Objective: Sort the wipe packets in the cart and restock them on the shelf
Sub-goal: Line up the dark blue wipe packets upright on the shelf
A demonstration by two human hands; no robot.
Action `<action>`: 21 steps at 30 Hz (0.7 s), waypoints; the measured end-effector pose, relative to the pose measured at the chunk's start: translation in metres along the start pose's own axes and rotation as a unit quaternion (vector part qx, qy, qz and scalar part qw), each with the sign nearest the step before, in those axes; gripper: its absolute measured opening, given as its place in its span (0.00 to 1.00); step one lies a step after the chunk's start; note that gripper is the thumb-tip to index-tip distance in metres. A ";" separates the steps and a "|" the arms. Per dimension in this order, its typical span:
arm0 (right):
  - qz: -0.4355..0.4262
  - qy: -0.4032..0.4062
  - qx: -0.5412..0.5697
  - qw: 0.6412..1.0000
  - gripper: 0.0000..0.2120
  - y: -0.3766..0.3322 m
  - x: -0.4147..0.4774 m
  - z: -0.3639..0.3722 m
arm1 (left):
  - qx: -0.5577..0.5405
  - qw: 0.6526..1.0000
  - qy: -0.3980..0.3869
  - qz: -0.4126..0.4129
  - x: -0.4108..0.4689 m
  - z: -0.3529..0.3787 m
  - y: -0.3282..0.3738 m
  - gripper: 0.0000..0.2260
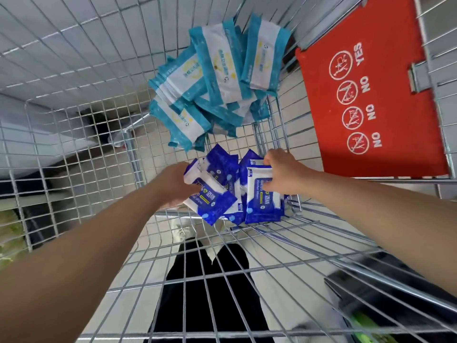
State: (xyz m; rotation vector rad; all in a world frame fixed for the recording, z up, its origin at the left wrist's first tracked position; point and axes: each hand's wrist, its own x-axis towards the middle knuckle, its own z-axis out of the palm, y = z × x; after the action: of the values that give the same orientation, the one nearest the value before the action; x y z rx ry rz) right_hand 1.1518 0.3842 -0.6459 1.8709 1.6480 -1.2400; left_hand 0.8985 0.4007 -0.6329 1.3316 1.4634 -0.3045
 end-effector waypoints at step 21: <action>-0.064 -0.013 0.096 0.993 0.17 -0.088 -0.077 -0.092 | -0.045 0.996 0.051 0.064 -0.079 -0.085 0.011 0.19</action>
State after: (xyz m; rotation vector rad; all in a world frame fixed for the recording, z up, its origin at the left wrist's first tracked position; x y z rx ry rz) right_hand 1.1094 0.4287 -0.5101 1.8726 1.7128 -1.5175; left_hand 0.8466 0.4259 -0.5316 1.3775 1.4519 -0.0884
